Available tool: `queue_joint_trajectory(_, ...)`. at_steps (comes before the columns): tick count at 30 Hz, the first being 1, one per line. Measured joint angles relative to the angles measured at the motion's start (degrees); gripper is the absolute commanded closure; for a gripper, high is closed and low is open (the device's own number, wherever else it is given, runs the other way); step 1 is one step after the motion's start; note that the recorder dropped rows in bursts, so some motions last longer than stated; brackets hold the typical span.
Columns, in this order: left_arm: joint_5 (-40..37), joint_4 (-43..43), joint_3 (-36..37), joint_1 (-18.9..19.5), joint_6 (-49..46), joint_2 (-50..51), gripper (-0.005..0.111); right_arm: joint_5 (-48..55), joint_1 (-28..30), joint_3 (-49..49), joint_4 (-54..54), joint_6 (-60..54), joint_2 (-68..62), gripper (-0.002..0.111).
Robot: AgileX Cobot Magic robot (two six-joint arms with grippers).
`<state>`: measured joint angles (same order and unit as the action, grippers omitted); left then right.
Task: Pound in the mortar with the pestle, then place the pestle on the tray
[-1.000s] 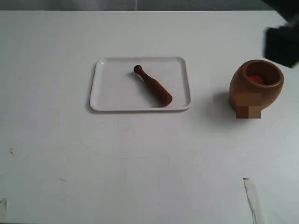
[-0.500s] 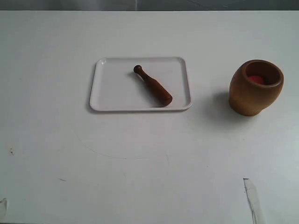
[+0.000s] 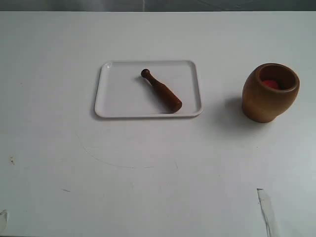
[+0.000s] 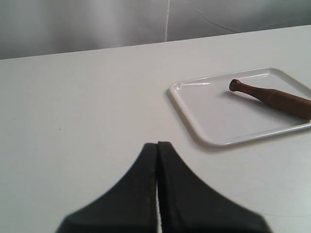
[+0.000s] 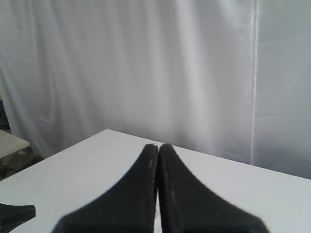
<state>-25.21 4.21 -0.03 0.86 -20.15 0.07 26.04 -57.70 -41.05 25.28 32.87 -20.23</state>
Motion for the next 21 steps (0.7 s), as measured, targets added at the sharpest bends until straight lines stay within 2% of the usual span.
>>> queue_joint_trajectory(2, 0.0, 0.0, 0.0, 0.0, 0.0, 0.0, 0.107, 0.0, 1.6, 0.4, -0.8, 0.0, 1.0, 0.108)
queue_joint_trajectory(6, 0.0, 0.0, 0.0, 0.0, 0.0, 0.0, 0.107, -1.2, 9.5, 3.9, -3.6, 0.1, 4.1, 0.108)
queue_joint_trajectory(13, 0.0, 0.0, 0.0, 0.0, 0.0, 0.0, 0.107, -10.7, 25.2, 15.2, -10.8, 0.1, 9.5, 0.108)
queue_joint_trajectory(21, 0.0, 0.0, 0.0, 0.0, 0.0, 0.0, 0.107, -15.3, 37.2, 27.6, -12.9, 0.1, 16.4, 0.108)
